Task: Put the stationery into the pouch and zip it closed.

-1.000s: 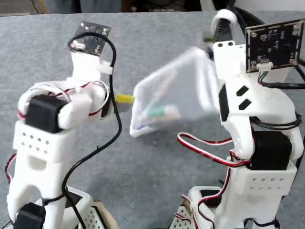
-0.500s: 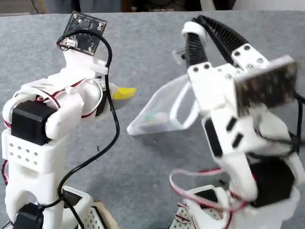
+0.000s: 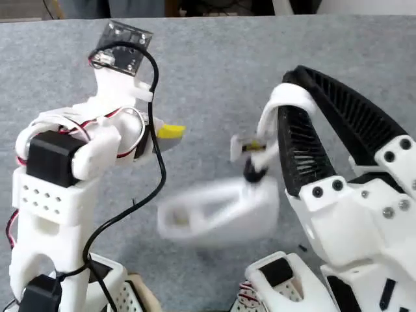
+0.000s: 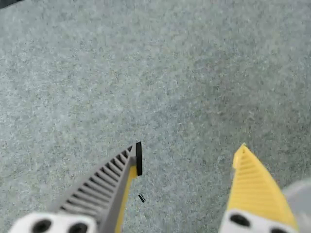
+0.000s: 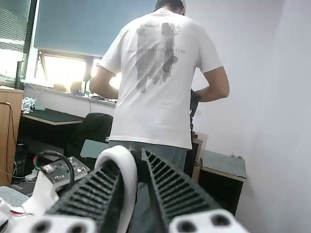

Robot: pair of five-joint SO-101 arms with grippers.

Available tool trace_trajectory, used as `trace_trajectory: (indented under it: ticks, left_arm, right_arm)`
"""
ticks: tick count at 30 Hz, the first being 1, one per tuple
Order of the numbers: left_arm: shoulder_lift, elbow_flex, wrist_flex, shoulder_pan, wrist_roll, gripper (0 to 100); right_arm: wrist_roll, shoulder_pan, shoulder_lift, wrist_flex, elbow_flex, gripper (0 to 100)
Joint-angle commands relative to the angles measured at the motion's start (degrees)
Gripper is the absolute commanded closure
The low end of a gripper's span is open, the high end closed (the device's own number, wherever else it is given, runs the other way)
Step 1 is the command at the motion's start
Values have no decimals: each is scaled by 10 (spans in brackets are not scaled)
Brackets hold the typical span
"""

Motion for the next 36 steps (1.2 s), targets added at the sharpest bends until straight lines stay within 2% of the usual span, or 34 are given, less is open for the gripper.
trace_trajectory:
  ticks: [1,6,15,21,26,33,36]
  left_arm:
    - [-6,-2,4,2,-5,685]
    - [-6,-5,24,2,-5,685]
    - [-6,-6,28,5,-7,685]
    - [-15,0,50,2,-119,686]
    - [-78,35,50,11,-204,686]
    - [-146,120,50,70,-237,686]
    - [-156,134,50,74,-236,686]
  right_arm:
    - [-6,13,3,-2,-20,986]
    - [-6,46,3,-28,-7,986]
    - [-6,46,20,-34,-7,986]
    - [-6,46,26,-30,-7,986]
    - [-9,46,26,-29,-7,986]
    - [-25,39,27,9,-6,986]
    - [-31,6,27,11,-6,986]
